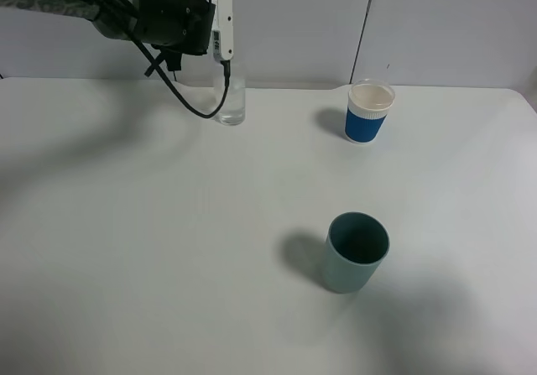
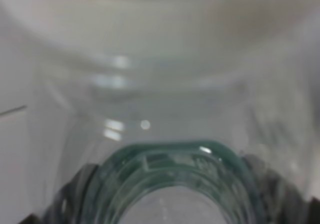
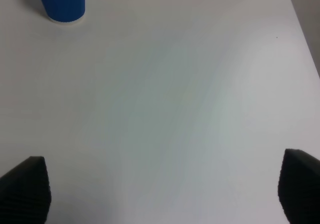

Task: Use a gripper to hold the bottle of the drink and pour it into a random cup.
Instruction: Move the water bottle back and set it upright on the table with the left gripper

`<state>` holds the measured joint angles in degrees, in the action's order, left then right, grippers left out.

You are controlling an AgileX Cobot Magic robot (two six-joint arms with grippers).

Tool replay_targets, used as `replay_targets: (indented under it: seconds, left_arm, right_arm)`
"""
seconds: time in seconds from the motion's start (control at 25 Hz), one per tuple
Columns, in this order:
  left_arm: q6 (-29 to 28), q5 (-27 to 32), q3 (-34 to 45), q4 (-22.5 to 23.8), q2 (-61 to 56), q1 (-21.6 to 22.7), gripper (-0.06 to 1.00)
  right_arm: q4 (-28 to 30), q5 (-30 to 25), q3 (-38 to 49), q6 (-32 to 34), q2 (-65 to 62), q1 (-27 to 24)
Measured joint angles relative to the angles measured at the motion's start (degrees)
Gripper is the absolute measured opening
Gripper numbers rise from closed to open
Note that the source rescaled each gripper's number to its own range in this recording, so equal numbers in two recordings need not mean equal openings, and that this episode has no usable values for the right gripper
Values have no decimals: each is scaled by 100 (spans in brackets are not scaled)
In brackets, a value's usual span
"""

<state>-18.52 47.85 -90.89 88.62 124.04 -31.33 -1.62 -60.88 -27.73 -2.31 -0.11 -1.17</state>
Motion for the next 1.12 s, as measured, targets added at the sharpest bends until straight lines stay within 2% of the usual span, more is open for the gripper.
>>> replay_targets:
  seconds: [0.12, 0.2, 0.72, 0.92, 1.12]
  left_arm:
    - [-564, -380, 0, -431, 0, 0, 0]
    - [-961, -549, 0, -563, 0, 0, 0]
    - [-2731, -1234, 0, -652, -565, 134, 0]
    - [-3477, -1864, 255, -678, -1001, 209, 0]
    - [-3863, -2976, 855, -958, -1516, 413, 0]
  right_arm:
    - [0, 0, 0, 0, 0, 0]
    - [0, 0, 0, 0, 0, 0]
    - [0, 0, 0, 0, 0, 0]
    - [0, 0, 0, 0, 0, 0]
    - [0, 0, 0, 0, 0, 0]
